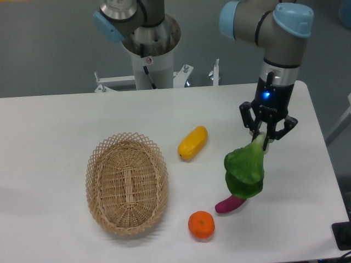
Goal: Pick up the green vegetable from the table
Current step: 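Hold the bok choy raised above the purple sweet potato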
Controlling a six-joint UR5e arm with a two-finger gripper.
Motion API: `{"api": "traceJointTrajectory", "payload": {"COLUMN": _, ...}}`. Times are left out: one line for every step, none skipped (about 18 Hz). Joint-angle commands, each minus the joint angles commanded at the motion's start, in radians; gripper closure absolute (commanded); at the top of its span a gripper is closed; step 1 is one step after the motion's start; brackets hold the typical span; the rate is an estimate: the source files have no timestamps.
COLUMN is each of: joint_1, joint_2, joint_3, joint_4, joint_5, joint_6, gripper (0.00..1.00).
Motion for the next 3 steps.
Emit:
{"api": "traceJointTrajectory", "payload": {"joint_1": 0.0, "joint_2": 0.0, "joint_3": 0.0, "joint_4": 0.0, "joint_5": 0.0, "joint_6": 0.0, "gripper": 0.7}}
{"api": "traceJointTrajectory", "payload": {"joint_1": 0.0, "joint_2": 0.0, "joint_3": 0.0, "joint_4": 0.0, "joint_5": 0.0, "joint_6": 0.0, "gripper": 0.7}}
{"api": "traceJointTrajectory", "payload": {"joint_1": 0.0, "joint_2": 0.0, "joint_3": 0.0, "joint_4": 0.0, "joint_5": 0.0, "joint_6": 0.0, "gripper": 0.7}}
